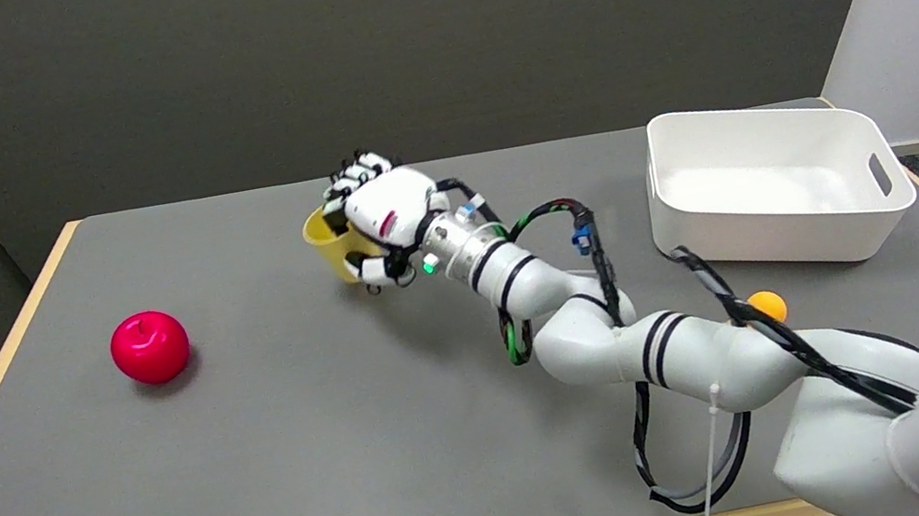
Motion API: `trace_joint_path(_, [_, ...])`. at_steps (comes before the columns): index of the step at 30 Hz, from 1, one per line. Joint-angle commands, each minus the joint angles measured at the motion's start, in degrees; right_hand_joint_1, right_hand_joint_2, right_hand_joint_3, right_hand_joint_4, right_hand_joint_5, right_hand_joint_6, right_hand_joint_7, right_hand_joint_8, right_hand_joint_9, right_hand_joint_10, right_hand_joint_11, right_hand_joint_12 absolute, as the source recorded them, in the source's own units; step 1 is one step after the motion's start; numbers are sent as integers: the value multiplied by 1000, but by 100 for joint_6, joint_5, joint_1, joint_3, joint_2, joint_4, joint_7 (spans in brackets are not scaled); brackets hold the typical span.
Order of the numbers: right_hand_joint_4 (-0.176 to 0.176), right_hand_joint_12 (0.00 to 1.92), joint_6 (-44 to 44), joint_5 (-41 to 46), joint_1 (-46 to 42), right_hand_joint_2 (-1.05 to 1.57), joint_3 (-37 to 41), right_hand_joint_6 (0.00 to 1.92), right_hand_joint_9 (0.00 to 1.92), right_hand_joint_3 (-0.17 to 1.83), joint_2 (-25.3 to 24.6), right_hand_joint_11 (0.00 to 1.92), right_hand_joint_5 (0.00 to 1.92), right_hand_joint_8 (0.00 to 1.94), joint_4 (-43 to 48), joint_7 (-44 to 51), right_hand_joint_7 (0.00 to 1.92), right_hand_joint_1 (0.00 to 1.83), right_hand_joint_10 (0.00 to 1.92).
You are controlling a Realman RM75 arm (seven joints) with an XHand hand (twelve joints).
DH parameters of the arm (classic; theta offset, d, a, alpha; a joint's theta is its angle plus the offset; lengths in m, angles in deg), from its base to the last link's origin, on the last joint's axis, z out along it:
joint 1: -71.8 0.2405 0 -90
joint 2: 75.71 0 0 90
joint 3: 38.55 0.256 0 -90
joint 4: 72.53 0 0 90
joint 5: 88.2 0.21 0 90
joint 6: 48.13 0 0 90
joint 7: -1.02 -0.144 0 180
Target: Pick up the cup.
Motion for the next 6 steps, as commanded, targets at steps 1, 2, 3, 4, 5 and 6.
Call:
trace_joint_path(1, [61, 975, 134, 465, -1042, 1045, 2096, 1568, 166, 528, 1035, 6, 678, 445, 2246, 1849, 328, 914, 661])
trace_joint_path(2, [51, 944, 142, 634, -1116, 1030, 2222, 1625, 161, 598, 1193, 19, 657, 513, 2413, 2009, 299, 901, 684])
trace_joint_path(3, [49, 942, 142, 812, -1179, 1028, 2323, 1632, 162, 607, 1341, 21, 654, 523, 2553, 2172, 297, 899, 688])
trace_joint_path(4, [49, 944, 142, 918, -1203, 1029, 2364, 1633, 163, 606, 1423, 22, 654, 524, 2626, 2222, 299, 899, 689])
trace_joint_path(5, [49, 948, 142, 1138, -1252, 1029, 2454, 1633, 165, 606, 1601, 24, 654, 528, 2748, 2384, 303, 899, 691])
trace_joint_path(6, [49, 953, 142, 1335, -1300, 1029, 2541, 1633, 169, 605, 1762, 27, 653, 532, 2860, 2528, 308, 899, 694])
